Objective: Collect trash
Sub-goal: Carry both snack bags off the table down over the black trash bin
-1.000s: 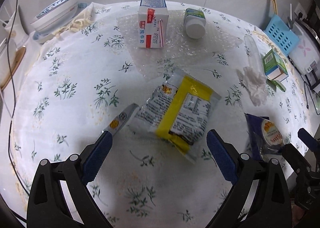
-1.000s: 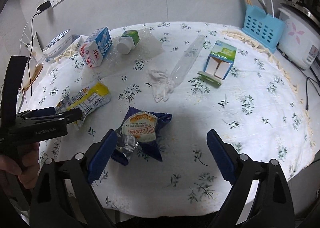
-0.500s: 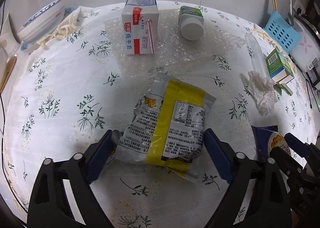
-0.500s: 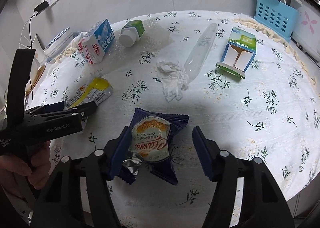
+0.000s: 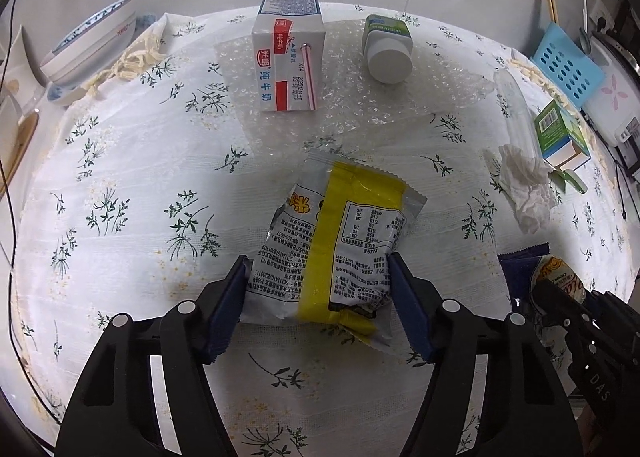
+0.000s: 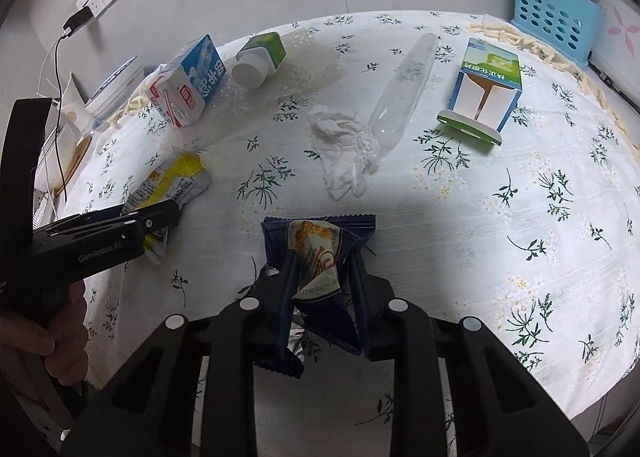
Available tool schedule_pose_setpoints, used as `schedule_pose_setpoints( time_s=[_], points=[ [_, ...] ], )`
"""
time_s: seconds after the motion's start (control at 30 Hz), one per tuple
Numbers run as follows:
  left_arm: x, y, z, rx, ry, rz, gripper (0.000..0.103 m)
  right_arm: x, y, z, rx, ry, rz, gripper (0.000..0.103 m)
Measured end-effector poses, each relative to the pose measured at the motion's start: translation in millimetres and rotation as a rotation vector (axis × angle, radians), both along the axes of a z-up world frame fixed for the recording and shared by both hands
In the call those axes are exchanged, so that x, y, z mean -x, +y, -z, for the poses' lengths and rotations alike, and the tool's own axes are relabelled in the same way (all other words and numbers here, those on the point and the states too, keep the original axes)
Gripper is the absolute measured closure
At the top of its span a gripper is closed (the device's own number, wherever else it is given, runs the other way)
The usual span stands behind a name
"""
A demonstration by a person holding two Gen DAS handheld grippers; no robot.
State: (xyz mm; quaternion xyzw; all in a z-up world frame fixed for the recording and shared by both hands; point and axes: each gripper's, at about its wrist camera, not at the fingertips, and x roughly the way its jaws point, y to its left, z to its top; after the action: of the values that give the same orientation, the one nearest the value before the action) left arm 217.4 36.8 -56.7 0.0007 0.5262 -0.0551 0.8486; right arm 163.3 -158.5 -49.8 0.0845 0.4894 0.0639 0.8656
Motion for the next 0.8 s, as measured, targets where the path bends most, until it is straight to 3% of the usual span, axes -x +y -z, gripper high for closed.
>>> schedule_pose_setpoints(
  time_s=[0.8],
  points=[
    [22, 4, -16, 0.02, -0.037, -0.007, 0.038, 21, -4, -14, 0.0, -0.059, 0.003, 0.084]
  ],
)
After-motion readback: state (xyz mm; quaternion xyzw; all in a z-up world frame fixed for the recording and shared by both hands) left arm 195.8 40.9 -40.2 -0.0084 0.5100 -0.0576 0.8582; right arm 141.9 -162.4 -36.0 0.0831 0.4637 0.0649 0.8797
